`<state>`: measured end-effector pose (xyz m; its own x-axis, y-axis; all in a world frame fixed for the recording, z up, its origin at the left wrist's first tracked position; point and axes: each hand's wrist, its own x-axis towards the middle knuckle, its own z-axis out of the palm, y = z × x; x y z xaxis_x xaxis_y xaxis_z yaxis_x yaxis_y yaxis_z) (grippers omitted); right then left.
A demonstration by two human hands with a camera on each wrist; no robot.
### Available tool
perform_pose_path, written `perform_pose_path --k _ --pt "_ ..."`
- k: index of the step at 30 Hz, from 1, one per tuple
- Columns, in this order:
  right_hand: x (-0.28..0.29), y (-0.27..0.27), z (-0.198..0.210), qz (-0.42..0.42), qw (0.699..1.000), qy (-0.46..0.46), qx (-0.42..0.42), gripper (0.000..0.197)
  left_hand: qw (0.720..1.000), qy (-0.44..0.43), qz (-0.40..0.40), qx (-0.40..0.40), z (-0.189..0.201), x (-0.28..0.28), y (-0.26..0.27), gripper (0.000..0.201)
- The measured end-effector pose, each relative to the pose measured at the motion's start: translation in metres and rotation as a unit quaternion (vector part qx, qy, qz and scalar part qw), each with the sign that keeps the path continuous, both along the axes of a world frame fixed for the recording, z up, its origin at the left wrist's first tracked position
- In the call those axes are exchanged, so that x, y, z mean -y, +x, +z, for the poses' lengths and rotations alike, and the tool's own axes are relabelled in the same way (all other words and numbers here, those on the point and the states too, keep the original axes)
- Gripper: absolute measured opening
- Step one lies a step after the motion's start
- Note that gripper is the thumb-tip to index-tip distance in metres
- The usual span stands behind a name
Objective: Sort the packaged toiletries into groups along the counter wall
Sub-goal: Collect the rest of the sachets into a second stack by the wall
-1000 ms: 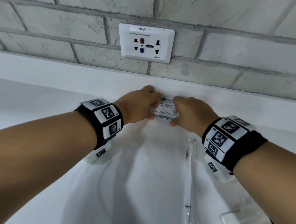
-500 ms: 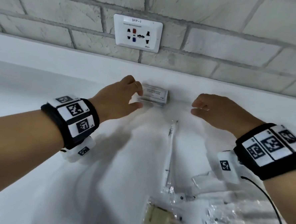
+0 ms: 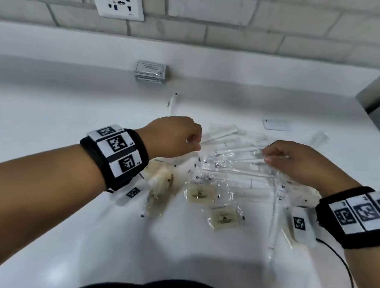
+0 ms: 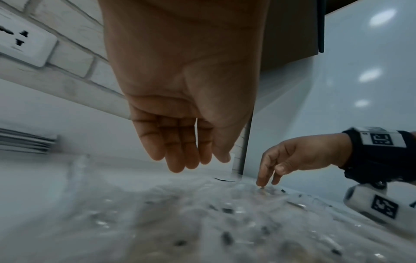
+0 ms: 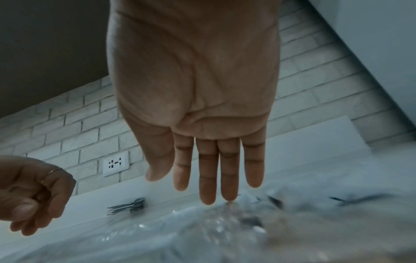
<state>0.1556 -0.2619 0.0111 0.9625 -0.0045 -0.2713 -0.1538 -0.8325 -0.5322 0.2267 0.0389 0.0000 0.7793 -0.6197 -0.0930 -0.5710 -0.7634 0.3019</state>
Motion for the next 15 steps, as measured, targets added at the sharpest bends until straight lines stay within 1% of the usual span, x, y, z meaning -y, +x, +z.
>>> perform_pose_path --k 2,6,10,11,13,15 --pt "0.013 -0.020 -0.004 0.006 1.000 0.007 0.005 0.012 1.000 0.009 0.005 -0.011 -0.003 0.022 -0.018 0.022" --pt "0.026 -0.039 -0.003 0.060 0.997 -0.047 0.028 0.014 0.999 0.020 -0.007 -0.024 -0.008 0.053 -0.052 0.020" --pt "0.025 -0.049 -0.005 0.127 0.981 -0.101 0.107 0.018 1.000 0.010 0.006 -0.018 -0.020 0.080 -0.087 0.016" --pt "0.023 -0.050 -0.007 0.152 0.976 -0.104 0.113 0.019 1.000 0.009 0.012 -0.013 -0.022 0.085 -0.091 0.017" --pt "0.023 -0.053 -0.010 0.201 0.970 -0.111 0.082 0.019 1.000 0.015 0.023 0.006 -0.023 0.094 -0.097 0.022" --pt "0.026 -0.054 -0.008 0.218 0.965 -0.127 0.068 0.019 0.999 0.013 0.044 0.028 -0.020 0.099 -0.100 0.025"
